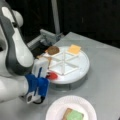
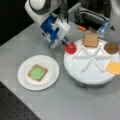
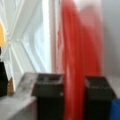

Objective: Ingredient selection for cheeseburger or sandwich

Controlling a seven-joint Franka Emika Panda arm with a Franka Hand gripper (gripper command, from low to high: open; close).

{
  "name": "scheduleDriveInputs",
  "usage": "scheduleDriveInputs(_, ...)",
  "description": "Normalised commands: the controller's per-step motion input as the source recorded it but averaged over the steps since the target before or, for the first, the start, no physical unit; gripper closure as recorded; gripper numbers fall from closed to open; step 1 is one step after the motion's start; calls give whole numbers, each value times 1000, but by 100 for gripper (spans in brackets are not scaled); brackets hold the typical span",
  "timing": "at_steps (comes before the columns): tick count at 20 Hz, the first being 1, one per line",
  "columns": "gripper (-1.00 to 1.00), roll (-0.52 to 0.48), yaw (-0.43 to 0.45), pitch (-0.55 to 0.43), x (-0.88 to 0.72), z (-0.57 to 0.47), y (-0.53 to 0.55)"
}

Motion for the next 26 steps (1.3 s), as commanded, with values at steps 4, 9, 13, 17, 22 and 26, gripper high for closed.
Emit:
scheduleDriveInputs(4,100,93,172,116,288,245,-316)
scheduleDriveInputs(9,100,59,197,193,404,293,-288)
scheduleDriveInputs(13,100,-8,193,224,582,191,-309)
scheduleDriveInputs(17,100,-54,202,172,672,-9,-325)
scheduleDriveInputs(22,100,-121,258,186,639,-34,-353)
scheduleDriveInputs(26,100,-229,289,252,561,81,-250)
